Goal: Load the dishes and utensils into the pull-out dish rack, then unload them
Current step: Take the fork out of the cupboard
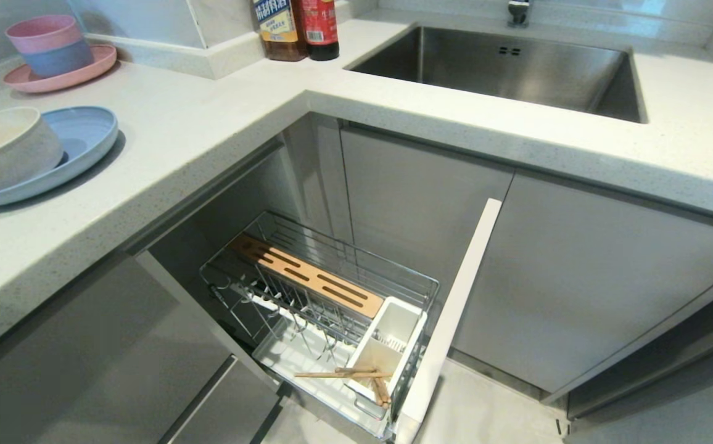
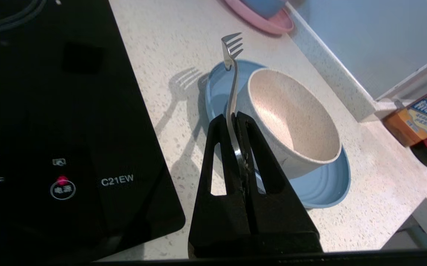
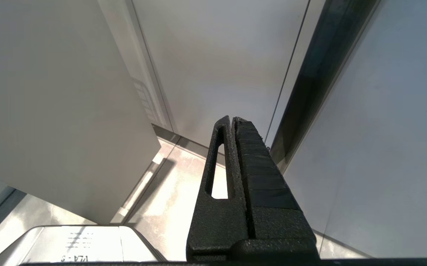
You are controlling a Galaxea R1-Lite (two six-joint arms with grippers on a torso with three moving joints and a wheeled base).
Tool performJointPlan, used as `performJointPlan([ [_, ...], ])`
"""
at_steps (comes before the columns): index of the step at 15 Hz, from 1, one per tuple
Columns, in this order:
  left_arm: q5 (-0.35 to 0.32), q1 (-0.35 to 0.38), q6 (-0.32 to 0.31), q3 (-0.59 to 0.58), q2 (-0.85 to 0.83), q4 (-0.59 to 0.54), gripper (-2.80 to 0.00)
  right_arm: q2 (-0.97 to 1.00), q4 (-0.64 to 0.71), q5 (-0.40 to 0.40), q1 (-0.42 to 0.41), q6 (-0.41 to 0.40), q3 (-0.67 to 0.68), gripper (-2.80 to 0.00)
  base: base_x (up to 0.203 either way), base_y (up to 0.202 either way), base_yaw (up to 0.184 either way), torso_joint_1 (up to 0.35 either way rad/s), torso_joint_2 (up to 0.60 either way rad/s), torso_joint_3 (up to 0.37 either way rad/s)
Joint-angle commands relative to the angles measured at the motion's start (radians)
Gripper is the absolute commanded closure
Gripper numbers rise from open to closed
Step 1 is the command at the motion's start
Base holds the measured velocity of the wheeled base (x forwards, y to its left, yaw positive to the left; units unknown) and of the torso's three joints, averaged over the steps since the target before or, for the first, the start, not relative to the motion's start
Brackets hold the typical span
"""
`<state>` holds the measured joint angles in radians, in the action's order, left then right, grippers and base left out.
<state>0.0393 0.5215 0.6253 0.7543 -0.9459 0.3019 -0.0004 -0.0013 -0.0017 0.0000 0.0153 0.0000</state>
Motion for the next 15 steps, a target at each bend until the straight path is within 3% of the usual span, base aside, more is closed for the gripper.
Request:
performJointPlan([
  [1, -0.008, 0.002, 0.006, 0.003, -0.029, 0.002, 0.00, 0.000, 0.000, 0.000, 0.000, 0.000, 0.002, 0.00, 0.000, 0.000, 0.000, 0.000, 0.00, 0.000],
  [11, -0.038, -0.001, 0.062, 0.030, -0.087, 0.012, 0.00, 0.000, 0.000, 0.000, 0.000, 0.000, 0.002, 0.00, 0.000, 0.000, 0.000, 0.000, 0.00, 0.000],
  [15, -0.039, -0.015, 0.063, -0.021, -0.067, 0.084, 0.00, 0.000, 0.000, 0.000, 0.000, 0.000, 0.002, 0.00, 0.000, 0.000, 0.000, 0.000, 0.00, 0.000],
])
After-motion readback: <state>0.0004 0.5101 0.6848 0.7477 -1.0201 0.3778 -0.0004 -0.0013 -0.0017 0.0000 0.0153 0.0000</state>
